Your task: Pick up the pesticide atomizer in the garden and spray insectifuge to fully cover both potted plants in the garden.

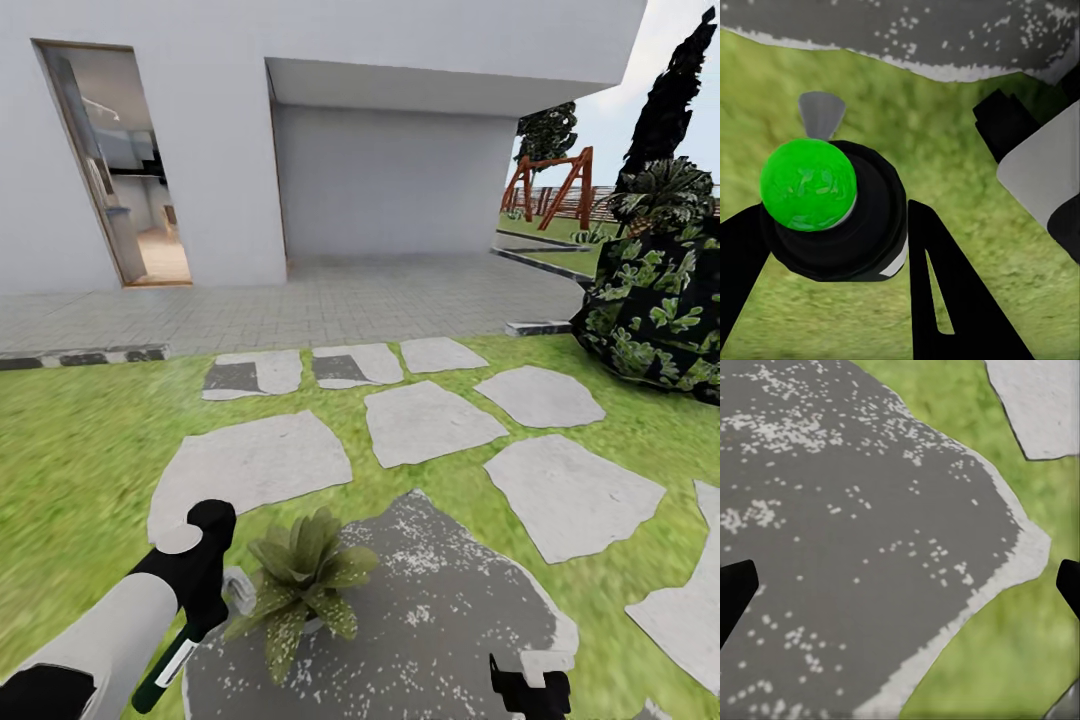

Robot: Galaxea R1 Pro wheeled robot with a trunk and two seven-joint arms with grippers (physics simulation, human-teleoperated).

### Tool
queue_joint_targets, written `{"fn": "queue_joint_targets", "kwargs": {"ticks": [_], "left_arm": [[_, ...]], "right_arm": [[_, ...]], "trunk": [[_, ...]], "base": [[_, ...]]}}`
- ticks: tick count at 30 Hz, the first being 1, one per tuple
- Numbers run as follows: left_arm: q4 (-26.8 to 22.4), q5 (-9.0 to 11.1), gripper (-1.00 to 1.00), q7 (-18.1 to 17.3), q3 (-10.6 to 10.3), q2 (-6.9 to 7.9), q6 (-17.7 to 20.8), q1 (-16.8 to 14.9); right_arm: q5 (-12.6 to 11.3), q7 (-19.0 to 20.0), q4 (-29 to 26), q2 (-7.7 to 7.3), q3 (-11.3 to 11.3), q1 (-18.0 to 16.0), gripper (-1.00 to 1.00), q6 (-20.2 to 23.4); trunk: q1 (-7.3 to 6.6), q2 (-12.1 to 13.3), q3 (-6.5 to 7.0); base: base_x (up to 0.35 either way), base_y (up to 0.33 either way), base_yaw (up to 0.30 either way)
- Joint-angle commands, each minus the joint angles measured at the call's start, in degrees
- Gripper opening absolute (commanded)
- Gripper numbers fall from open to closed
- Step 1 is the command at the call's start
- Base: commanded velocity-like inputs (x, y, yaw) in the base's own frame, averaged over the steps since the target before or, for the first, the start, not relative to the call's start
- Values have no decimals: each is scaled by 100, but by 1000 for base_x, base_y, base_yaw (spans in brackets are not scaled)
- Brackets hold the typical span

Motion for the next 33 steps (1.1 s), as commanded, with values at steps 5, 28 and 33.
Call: {"fn": "queue_joint_targets", "kwargs": {"ticks": [5,28,33], "left_arm": [[-13,-39,-100,-54,-9,-89,72,-3],[-16,-42,-100,-54,-17,-154,89,-83],[-9,-40,-100,-54,-11,-148,85,-12]], "right_arm": [[53,-38,7,-8,10,-4,100,-9],[47,-41,7,-9,10,-4,100,-9],[48,-41,7,-9,10,-4,100,-9]], "trunk": [[-1,-2,-5],[-1,-2,-5],[-1,-2,-5]], "base": [[0,0,-10],[11,92,0],[6,89,0]]}}
